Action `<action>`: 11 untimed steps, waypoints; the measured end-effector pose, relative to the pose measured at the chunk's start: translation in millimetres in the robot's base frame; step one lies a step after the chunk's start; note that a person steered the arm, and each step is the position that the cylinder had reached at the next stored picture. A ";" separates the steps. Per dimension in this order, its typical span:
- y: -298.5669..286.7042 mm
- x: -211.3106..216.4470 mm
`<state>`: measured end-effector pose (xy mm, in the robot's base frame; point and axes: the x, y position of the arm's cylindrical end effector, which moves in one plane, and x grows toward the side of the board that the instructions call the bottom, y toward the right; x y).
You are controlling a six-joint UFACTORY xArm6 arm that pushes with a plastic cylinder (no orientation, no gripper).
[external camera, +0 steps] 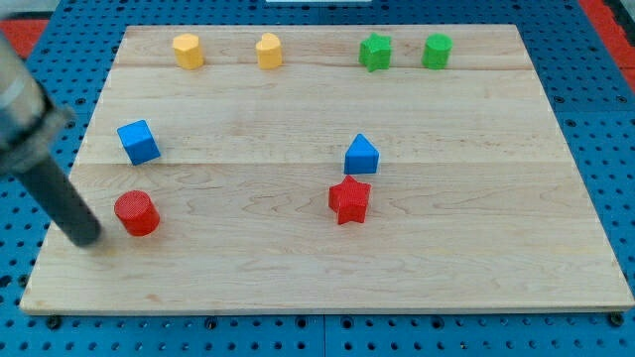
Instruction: Push the red circle to the red star
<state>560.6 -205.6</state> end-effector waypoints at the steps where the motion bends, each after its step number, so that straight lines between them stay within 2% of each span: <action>1: 2.4 -19.2; 2: -67.2 -9.9; 3: -71.4 -55.7; 4: 14.9 -51.4; 5: 34.6 -50.0; 6: 45.3 -77.2; 7: 108.4 -63.5; 8: 135.0 -55.5; 9: 154.7 -69.5; 10: 180.3 -66.3; 11: 180.4 -27.6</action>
